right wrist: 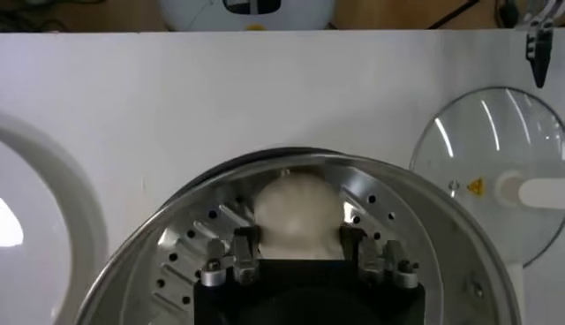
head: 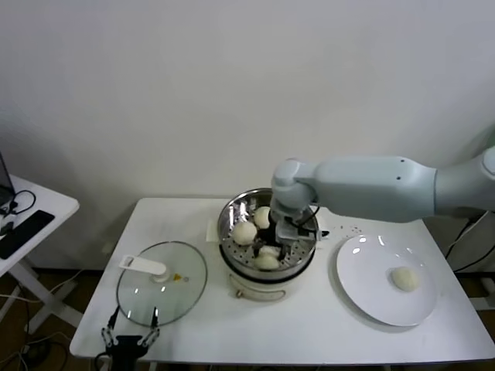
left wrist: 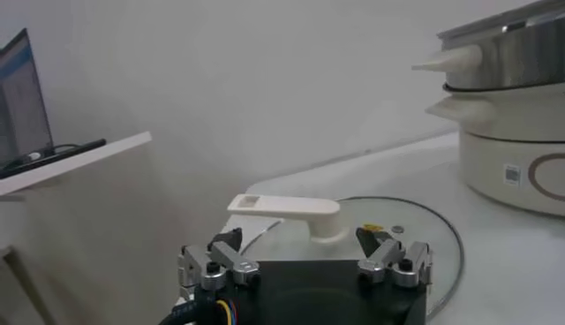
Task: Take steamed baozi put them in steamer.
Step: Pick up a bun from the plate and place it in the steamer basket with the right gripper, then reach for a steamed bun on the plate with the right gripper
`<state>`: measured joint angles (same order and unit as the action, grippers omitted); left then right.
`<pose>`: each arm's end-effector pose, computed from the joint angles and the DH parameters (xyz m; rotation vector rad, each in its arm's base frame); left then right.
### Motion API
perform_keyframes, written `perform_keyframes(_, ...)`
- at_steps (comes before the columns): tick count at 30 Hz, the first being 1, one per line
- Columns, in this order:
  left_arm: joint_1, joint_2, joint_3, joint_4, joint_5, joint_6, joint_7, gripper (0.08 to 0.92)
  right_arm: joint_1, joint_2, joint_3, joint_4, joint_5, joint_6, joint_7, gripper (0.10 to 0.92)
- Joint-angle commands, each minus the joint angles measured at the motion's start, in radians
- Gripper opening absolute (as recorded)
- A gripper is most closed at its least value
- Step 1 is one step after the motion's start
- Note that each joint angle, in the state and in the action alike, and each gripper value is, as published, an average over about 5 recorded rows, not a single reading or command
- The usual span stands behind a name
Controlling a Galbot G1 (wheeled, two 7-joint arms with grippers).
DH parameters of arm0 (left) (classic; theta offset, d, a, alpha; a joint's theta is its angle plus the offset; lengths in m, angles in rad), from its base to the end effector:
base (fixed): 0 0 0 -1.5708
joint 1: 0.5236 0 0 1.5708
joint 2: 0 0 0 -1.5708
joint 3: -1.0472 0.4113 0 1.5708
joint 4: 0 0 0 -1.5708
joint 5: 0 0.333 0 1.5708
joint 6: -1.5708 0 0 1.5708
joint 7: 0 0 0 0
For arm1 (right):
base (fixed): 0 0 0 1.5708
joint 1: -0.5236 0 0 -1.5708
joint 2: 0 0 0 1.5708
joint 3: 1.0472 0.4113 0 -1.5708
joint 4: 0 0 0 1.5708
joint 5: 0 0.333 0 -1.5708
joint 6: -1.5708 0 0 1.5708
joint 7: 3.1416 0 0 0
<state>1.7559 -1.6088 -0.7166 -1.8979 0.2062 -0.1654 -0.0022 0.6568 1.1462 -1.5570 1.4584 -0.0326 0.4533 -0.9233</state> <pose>0.0356 0.0489 -0.4340 0.1840 -2.8707 -0.4017 0.5446 0.0784 -0.0900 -2.1796 0.3008 -2.1870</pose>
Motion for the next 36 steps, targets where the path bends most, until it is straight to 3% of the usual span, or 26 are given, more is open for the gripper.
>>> perform_keyframes(1,0.003,0.003,0.001,0.001,0.003,-0.001,-0.001,0.823,-0.014,0.028,0.013,-0.049,0.041,0.05,0.009,0.683)
perform_keyframes(7,0.005,0.001,0.003,-0.004,0.003,-0.002,0.0,0.823,0.057,-0.011,-0.013,-0.027,0.087,0.093,-0.026,0.812)
perform_keyframes(16,0.01,0.003,0.003,-0.006,0.004,-0.004,-0.001,0.823,0.308,-0.114,-0.221,-0.101,0.329,0.098,-0.123,0.823)
perform_keyframes(21,0.01,0.004,0.009,-0.004,0.007,-0.005,0.0,0.823,0.433,-0.18,-0.333,-0.164,0.577,-0.109,-0.208,0.823)
perform_keyframes(25,0.006,0.007,0.01,0.004,0.008,-0.007,0.001,0.823,0.49,-0.262,-0.404,-0.124,0.68,-0.293,-0.239,0.823)
perform_keyframes(36,0.003,0.007,0.012,0.007,0.005,-0.008,0.003,0.823,0.373,-0.534,-0.46,-0.079,0.587,-0.544,-0.175,0.823)
